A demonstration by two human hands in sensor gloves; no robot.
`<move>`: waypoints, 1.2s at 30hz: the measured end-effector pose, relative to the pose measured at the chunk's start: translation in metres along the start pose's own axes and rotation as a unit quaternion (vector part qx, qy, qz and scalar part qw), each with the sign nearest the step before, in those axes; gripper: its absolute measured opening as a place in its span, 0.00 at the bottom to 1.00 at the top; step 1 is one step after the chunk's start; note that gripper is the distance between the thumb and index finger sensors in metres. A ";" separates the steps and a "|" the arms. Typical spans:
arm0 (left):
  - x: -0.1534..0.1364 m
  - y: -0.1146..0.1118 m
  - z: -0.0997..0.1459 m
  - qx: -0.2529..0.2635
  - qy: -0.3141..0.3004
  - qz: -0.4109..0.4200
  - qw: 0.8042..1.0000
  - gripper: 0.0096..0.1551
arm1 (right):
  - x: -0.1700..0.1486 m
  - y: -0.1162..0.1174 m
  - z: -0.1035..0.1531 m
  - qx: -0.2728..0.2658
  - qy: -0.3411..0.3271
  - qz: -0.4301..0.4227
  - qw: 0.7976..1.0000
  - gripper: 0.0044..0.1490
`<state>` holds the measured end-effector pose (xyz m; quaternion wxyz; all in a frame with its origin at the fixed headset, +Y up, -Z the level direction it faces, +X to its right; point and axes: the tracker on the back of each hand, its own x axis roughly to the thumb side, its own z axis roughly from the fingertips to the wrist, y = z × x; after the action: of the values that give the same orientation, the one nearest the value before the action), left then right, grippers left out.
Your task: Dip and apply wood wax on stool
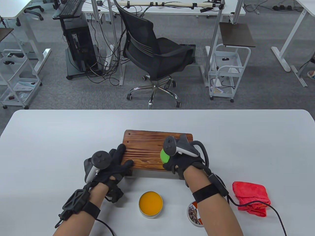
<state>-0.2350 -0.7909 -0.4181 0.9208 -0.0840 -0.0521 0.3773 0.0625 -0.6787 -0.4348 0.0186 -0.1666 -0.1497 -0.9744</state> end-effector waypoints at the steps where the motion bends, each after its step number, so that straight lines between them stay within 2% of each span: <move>1: 0.000 0.000 0.000 -0.001 0.000 0.000 1.000 0.61 | 0.000 0.000 0.003 0.007 -0.009 -0.003 1.000 0.59; 7: 0.000 0.000 0.000 -0.002 0.000 0.001 1.000 0.61 | -0.005 -0.002 0.005 0.013 -0.001 -0.004 1.000 0.59; 13: 0.000 0.000 0.000 0.002 -0.001 -0.006 1.000 0.60 | 0.016 -0.003 -0.011 -0.002 -0.007 0.003 1.000 0.60; 17: 0.000 0.000 0.000 0.001 -0.001 -0.005 1.000 0.61 | 0.022 -0.003 -0.005 0.007 -0.029 0.003 1.000 0.59; 20: 0.000 -0.001 0.000 0.000 -0.001 -0.001 1.000 0.60 | 0.017 -0.005 -0.001 0.016 -0.022 0.019 0.999 0.60; 23: 0.001 0.000 0.000 0.002 -0.002 -0.008 1.000 0.60 | 0.014 -0.008 -0.007 0.018 -0.007 0.014 1.000 0.60; 27: 0.000 0.000 0.000 0.001 -0.002 -0.007 1.000 0.60 | 0.026 -0.009 -0.020 0.012 -0.007 0.016 1.000 0.60; 32: 0.000 0.000 -0.001 0.000 -0.002 -0.005 1.000 0.60 | 0.038 -0.007 -0.013 0.012 -0.042 0.021 0.999 0.60; 36: 0.000 0.000 0.000 0.000 -0.001 -0.006 1.000 0.60 | 0.030 -0.010 -0.011 0.018 -0.023 0.029 0.999 0.60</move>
<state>-0.2348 -0.7913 -0.4184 0.9229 -0.0829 -0.0535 0.3723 0.0295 -0.6722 -0.4372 0.0467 -0.1933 -0.1625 -0.9665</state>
